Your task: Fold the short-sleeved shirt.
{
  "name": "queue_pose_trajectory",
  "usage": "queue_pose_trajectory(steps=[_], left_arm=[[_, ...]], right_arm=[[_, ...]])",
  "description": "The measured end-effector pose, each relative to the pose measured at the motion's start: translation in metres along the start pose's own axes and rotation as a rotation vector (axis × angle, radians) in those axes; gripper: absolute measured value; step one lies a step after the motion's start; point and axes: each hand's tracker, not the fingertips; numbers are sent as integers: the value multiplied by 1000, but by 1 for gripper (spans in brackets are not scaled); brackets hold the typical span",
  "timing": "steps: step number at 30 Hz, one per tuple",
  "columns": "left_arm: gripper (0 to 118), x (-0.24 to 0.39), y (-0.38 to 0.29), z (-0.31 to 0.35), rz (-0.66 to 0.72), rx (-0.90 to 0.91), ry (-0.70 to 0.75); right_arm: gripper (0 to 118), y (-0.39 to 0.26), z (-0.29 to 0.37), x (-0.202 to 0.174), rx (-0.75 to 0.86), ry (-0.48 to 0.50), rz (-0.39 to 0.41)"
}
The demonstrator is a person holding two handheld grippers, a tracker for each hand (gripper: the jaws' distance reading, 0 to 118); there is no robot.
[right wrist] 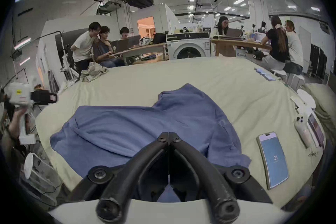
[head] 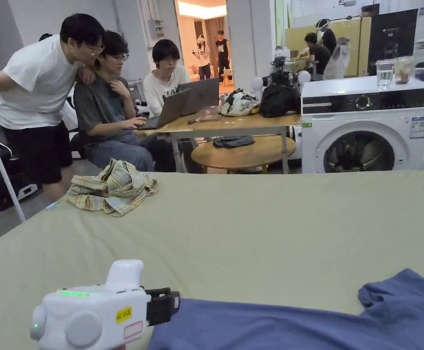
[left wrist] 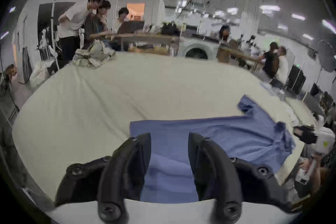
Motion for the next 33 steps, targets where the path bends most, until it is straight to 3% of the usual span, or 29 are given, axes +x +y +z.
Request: queue_pose_trajectory(steps=[5,7,10,11,13,14,16,17,19,20,22,25,26,27,28,29,30,31,33], left_arm=[[40,-35,26,-117,38,-253,101],[40,-47,24,-149,137,-331,121],[40,-45,17,-159,164,-281,104],[34,-41,19,-158,132,-269,110],[0,-32,17,-163,75,-339,37],[0,-26,18,-167,26,-334,121],[0,-22,14,-171,5,-347,131],[0,-20,14,-172,-9,-355,132],[0,-19,16,-170,-31,-360,128],[0,-23,16,-171,-31,-366,126],[0,-25,19,-172,-2,-380,123],[0,-19,19,-165,-11,-398,114],[0,-18,19,-163,-17,-400,113],[0,-16,18,-163,-13,-398,116],[0,-14,18,-161,-9,-396,122],[0,-12,17,-161,-8,-396,126],[0,-9,16,-160,-14,-394,133],[0,-7,15,-160,-21,-392,139],[0,-10,16,-160,-47,-387,150]], right_arm=[[0,-5,8,18,-38,-29,-11],[0,-8,13,27,-58,-57,-6],[0,-11,15,43,-96,-114,4],[0,-10,15,47,-101,-117,3],[0,-3,4,56,-126,-120,15],[0,5,-6,58,-136,-125,33],[0,27,-26,63,-136,-119,48],[9,42,-40,68,-143,-95,26],[63,70,-75,77,-195,-63,-37],[65,83,-98,79,-218,-81,-21],[63,108,-146,84,-293,-88,16],[62,119,-213,101,-464,-152,-3],[52,114,-231,109,-518,-182,-32],[29,106,-243,116,-598,-208,-50],[25,96,-252,119,-659,-218,-18],[22,92,-248,118,-599,-215,18],[16,96,-241,114,-567,-203,3],[2,95,-235,112,-557,-205,-12],[0,94,-229,109,-541,-192,14]])
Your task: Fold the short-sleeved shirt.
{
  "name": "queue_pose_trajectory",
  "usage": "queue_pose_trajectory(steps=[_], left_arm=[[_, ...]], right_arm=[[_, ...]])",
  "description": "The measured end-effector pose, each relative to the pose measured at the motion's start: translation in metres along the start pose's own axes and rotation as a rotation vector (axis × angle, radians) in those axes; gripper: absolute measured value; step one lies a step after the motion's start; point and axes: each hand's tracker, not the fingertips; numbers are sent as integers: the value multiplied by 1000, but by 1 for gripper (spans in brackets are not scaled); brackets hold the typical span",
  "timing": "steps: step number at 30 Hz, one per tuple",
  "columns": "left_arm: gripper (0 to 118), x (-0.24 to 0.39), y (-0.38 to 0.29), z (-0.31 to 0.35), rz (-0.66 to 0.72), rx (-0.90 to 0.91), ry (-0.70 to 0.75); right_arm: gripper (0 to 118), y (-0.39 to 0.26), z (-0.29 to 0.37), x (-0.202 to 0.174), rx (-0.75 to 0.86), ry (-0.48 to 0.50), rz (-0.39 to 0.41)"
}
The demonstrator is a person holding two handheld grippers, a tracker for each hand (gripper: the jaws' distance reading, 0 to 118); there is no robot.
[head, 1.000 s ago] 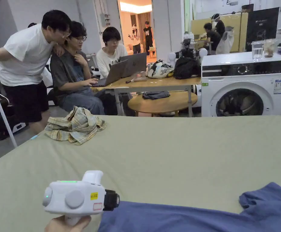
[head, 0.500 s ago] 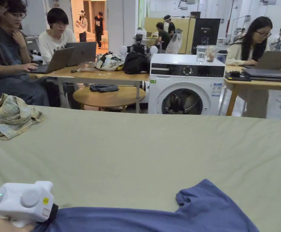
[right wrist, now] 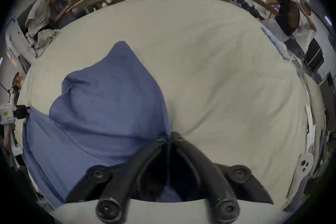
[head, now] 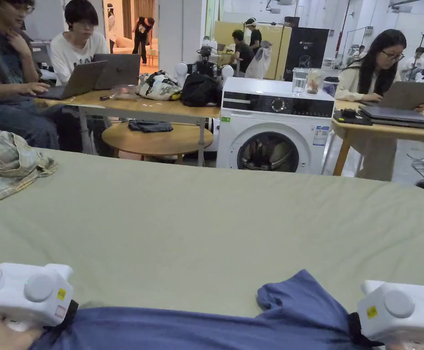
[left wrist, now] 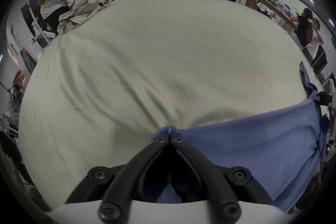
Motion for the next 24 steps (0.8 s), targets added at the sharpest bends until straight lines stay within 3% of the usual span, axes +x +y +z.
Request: queue_pose_trajectory(steps=[3,6,8,11,18,21,22,23,24], left_arm=[[0,-7,-2,20,-1,81,-6],[0,-11,-40,76,-85,268,-55],[0,-20,-69,106,-71,316,-143],[0,-27,-133,148,-4,372,-172],[0,-33,-240,152,21,280,-165],[0,-35,-253,137,42,279,-170],[2,-35,-255,135,49,292,-182],[20,-35,-255,136,58,304,-177],[47,-34,-255,139,70,333,-162]], right_arm=[[0,-13,34,3,144,18,-36],[0,-44,87,9,224,84,10],[0,-78,119,12,265,78,45],[0,-146,154,16,320,61,18],[0,-259,173,18,287,53,-73],[0,-270,164,14,269,49,-39],[14,-271,161,15,277,45,-25],[40,-272,161,15,286,43,-12],[62,-273,162,14,299,28,-8]])
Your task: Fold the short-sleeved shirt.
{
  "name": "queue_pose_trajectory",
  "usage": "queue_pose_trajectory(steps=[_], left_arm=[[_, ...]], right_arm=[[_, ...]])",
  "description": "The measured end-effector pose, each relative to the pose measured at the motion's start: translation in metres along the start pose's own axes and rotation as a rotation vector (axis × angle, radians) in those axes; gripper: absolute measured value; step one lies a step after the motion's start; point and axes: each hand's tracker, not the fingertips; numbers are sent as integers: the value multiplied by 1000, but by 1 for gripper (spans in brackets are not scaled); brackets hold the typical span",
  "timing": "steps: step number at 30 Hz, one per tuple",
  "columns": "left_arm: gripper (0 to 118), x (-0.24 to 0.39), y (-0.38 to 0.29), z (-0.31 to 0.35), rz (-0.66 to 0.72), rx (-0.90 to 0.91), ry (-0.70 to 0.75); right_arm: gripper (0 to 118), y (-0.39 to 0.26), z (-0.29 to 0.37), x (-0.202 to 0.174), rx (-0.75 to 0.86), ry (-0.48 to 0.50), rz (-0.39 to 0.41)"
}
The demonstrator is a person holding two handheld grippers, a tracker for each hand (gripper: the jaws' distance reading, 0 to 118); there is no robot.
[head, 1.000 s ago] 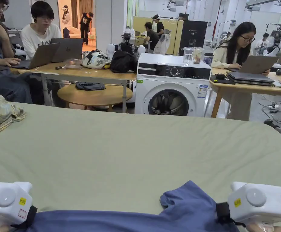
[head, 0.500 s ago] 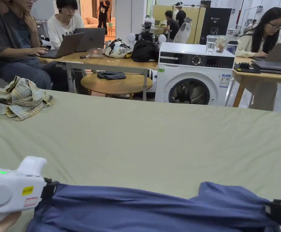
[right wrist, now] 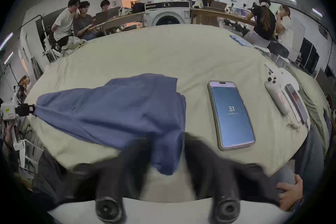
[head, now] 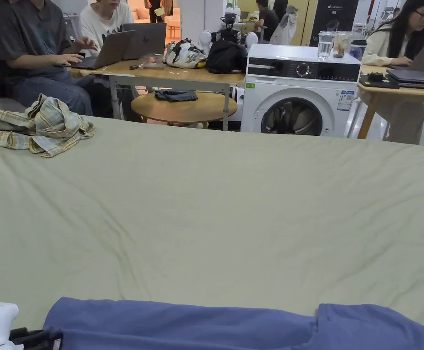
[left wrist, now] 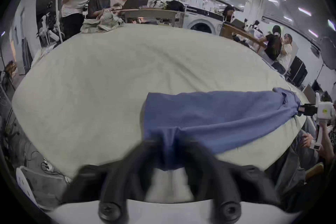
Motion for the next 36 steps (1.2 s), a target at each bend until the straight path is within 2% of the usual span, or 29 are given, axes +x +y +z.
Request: queue_pose_trajectory(steps=[1,5,7,10,12,15,16,17,18,19,20,25,29,30,31,32,33,34,36], left_arm=[[63,2,3,5,4,36,-1],[63,34,27,34,-65,186,-14],[63,60,46,43,-130,274,19],[63,96,74,43,-168,386,-15],[63,112,85,32,-197,404,8],[63,136,91,20,-237,436,-9],[63,140,91,17,-231,429,-10],[58,143,91,15,-217,418,-29],[43,144,88,13,-201,405,-58],[9,145,86,10,-192,395,-99],[0,144,84,10,-194,398,-105],[0,129,80,16,-136,384,-117],[0,64,86,27,85,315,-249],[13,41,79,28,142,295,-272],[41,25,75,29,192,290,-292],[61,4,67,29,221,260,-274],[74,-16,59,27,258,222,-240],[78,-32,51,26,292,187,-209],[78,-66,35,17,422,134,-198]], right_arm=[[66,0,4,1,27,-13,-8],[65,12,26,-16,170,21,1],[65,28,29,-38,227,50,41],[65,59,21,-82,274,79,131],[65,75,12,-109,306,122,161],[65,89,-4,-139,295,140,155],[59,90,-7,-144,301,160,136],[43,91,-11,-148,291,177,125],[20,91,-15,-153,280,174,106],[0,90,-17,-155,283,166,100],[0,88,-19,-157,281,176,101],[0,82,-25,-158,256,188,101],[0,78,-19,-148,267,224,71],[0,76,-16,-145,266,231,58],[0,73,-15,-142,261,242,45],[0,70,-15,-139,256,251,35],[0,67,-14,-136,249,254,29],[0,65,-14,-135,242,256,26],[0,60,-16,-131,229,260,10]])
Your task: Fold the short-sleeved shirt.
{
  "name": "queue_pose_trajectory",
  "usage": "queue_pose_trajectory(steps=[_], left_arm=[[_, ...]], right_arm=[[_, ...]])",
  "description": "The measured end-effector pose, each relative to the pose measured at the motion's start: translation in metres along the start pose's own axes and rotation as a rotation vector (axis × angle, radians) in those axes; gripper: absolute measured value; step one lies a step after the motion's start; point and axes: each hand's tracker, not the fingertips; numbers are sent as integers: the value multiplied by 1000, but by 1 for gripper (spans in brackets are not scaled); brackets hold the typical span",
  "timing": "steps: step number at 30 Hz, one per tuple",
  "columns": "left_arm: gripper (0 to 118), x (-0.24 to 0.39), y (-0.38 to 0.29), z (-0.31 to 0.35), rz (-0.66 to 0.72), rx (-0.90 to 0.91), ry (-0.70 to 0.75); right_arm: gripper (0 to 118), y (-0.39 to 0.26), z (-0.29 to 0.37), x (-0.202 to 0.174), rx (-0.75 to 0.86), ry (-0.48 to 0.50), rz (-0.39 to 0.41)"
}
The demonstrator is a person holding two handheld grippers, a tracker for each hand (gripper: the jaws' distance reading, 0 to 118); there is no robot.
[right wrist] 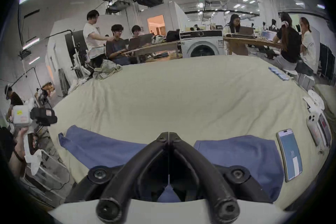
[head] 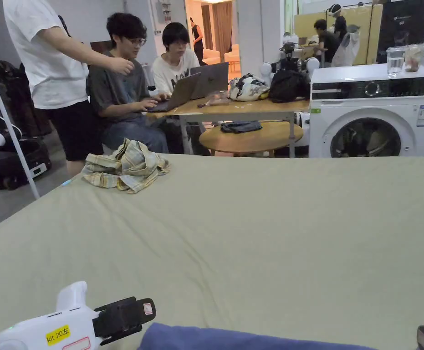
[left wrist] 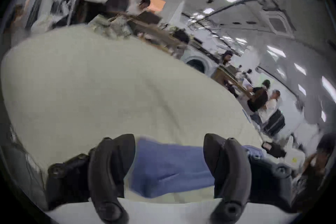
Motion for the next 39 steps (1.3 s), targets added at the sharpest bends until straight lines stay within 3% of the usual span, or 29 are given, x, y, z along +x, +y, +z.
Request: queue_pose_trajectory(steps=[6,10,12,16,20,24,29,35,39], left_arm=[[78,-70,-21,-40,313,-137,-163],[78,-75,-32,-64,470,-72,-356],[76,-68,-33,-76,534,-99,-359],[9,-45,-36,-98,363,-207,-225],[6,-44,-26,-75,514,-24,-277],[6,-26,21,-31,372,48,-216],[6,23,60,1,210,129,-85],[6,147,-4,-87,-36,-123,-220],[6,195,-57,-155,-202,-294,-169]], right_arm=[[0,-5,-6,4,-39,19,-58],[0,-4,-5,4,-52,6,-47],[0,-4,-5,5,-58,5,-63],[0,-3,-7,7,-59,5,-83],[0,-3,-11,10,-72,9,-82],[0,1,-10,9,-67,24,-76],[0,3,-4,13,-34,43,-124],[0,2,4,20,-13,53,-163],[0,-4,25,30,8,31,-186]])
